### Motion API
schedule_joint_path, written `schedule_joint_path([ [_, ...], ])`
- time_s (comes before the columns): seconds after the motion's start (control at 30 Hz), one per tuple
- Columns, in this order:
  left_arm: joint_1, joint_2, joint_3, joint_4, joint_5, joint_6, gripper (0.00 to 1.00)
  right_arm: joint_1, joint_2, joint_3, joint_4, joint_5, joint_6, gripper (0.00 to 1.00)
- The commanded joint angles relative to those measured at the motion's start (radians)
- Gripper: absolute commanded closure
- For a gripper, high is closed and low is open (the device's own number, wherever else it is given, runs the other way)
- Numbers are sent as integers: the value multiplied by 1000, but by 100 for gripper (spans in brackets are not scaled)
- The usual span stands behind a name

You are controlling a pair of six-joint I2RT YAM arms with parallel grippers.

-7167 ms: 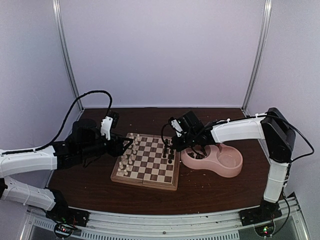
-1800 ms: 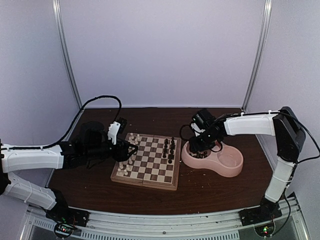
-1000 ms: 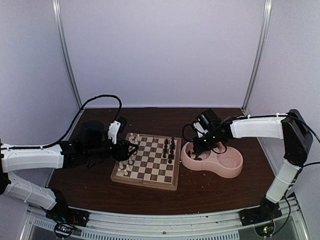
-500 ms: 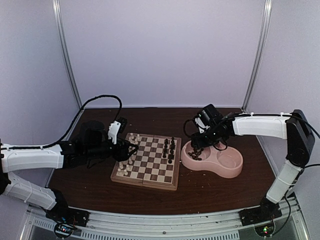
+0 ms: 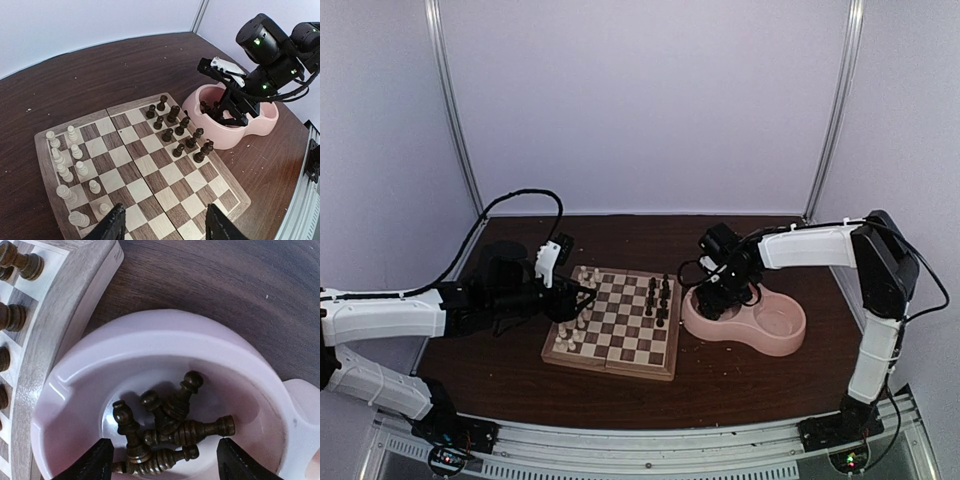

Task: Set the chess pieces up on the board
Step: Pick up the bishop from the storage box.

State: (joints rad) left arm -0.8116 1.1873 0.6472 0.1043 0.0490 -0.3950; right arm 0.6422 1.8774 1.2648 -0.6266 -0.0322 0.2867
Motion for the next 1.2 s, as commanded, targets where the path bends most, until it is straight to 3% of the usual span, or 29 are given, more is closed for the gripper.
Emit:
schedule_joint_path([
  [0.0,-6,-15,26,28,-1,12,45,-6,60,46,-38,-14,-18,26],
  [0.07,-6,-15,28,27,5,10,45,-6,75,51,-36,-36,-19,31],
  [0.2,-6,-20,25,28,-1,10,45,-6,71,48,-24,-59,-23,49],
  [0.33,-6,-21,26,27,2,10,45,-6,20,18,14,-80,-18,58],
  [0.47,-6,-17,27,25,-2,12,45,-6,-38,-17,54,-85,-13,81],
  [0.5,-6,-17,28,26,0,12,45,-6,-53,-26,66,-90,-11,83],
  [1.17,-6,-23,24,29,-7,15,45,-6,-252,-142,198,-80,-1,90],
])
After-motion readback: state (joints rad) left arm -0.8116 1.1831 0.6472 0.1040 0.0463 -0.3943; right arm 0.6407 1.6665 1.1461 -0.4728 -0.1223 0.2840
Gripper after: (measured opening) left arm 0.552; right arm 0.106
